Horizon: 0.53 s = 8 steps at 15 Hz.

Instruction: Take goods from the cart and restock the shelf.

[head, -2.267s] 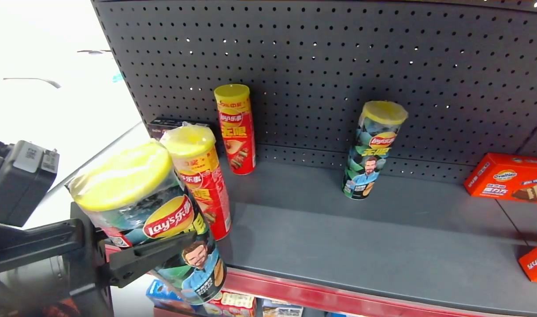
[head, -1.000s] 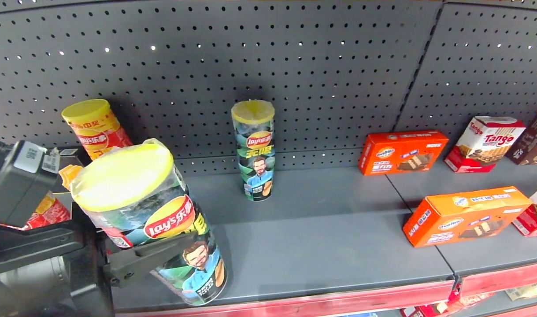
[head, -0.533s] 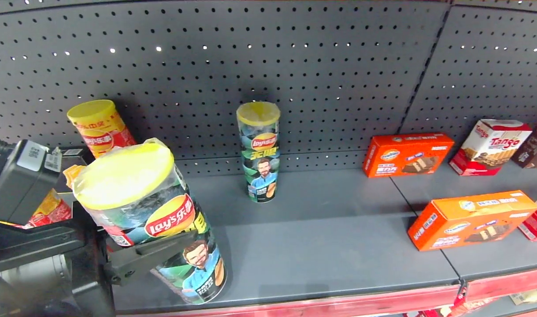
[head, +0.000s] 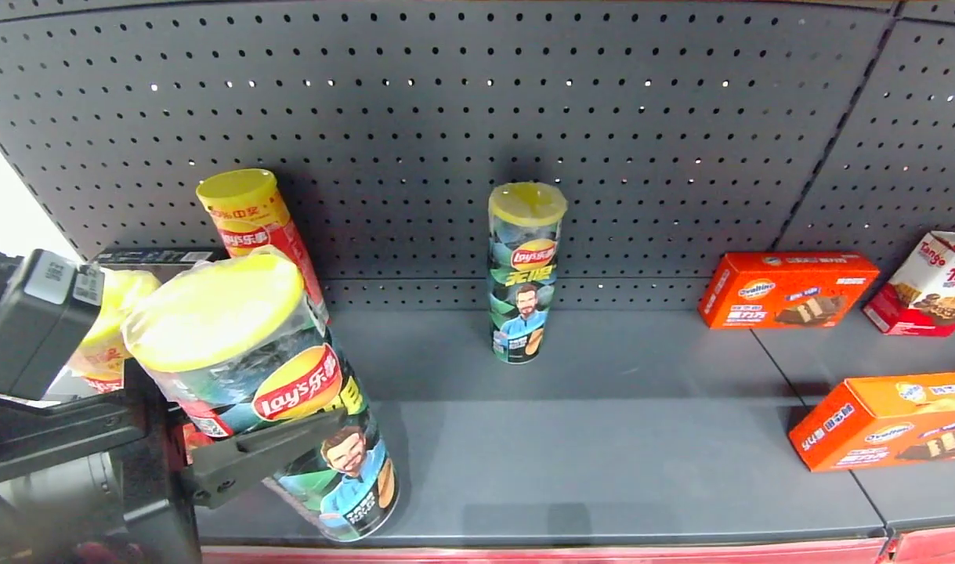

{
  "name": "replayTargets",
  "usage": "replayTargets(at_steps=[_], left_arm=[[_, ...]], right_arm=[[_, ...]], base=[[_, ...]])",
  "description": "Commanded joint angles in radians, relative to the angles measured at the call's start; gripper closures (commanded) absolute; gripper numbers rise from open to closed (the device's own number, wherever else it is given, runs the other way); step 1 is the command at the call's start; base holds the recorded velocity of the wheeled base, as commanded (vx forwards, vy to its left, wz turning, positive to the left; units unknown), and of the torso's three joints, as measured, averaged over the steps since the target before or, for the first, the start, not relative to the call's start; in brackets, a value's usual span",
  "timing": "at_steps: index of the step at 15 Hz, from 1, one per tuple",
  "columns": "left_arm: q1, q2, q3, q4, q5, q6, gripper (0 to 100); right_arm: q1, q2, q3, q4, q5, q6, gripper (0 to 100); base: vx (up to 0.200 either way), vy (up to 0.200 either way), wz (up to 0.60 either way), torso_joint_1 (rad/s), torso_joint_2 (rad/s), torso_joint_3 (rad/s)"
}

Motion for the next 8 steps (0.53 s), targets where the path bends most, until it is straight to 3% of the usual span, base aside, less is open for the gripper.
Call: replayTargets(at_steps=[1, 8], left_arm=[[0.001, 0.002, 0.0, 0.0, 0.0, 0.0, 100], [0.02, 0.002, 0.0, 0.0, -0.003, 0.0, 100]], right_arm=[[0.0, 0.001, 0.0, 0.0, 0.0, 0.001, 0], [0.001, 0.001, 0.0, 0.0, 0.002, 0.001, 0]], base=[[0.0, 0.0, 0.0, 0.0, 0.0, 0.0], [0.0, 0.0, 0.0, 0.0, 0.0, 0.0]])
